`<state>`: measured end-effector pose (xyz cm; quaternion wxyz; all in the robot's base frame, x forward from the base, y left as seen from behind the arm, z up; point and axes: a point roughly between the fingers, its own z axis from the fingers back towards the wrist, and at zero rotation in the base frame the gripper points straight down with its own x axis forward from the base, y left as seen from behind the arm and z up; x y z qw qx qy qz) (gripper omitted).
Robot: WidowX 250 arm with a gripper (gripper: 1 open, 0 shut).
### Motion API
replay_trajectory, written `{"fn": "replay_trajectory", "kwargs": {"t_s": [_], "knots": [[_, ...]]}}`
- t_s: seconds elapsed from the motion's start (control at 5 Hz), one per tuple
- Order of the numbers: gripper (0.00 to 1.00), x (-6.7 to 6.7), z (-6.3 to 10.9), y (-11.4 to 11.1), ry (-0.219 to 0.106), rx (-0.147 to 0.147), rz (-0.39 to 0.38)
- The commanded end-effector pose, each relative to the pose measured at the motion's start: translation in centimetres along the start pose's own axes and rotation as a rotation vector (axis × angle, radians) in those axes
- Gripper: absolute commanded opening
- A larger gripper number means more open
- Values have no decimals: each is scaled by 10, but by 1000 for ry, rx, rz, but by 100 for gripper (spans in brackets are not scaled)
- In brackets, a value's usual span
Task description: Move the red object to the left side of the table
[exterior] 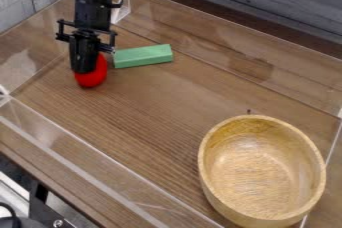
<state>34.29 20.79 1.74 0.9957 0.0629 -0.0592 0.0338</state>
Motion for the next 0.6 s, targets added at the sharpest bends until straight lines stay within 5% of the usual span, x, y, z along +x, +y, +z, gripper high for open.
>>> {"fn": "replay_trajectory", "kwargs": {"t_s": [0.0, 0.4], "knots": [[0, 7, 13, 4, -29, 9, 6], [0, 8, 14, 6, -24, 0, 12]]}}
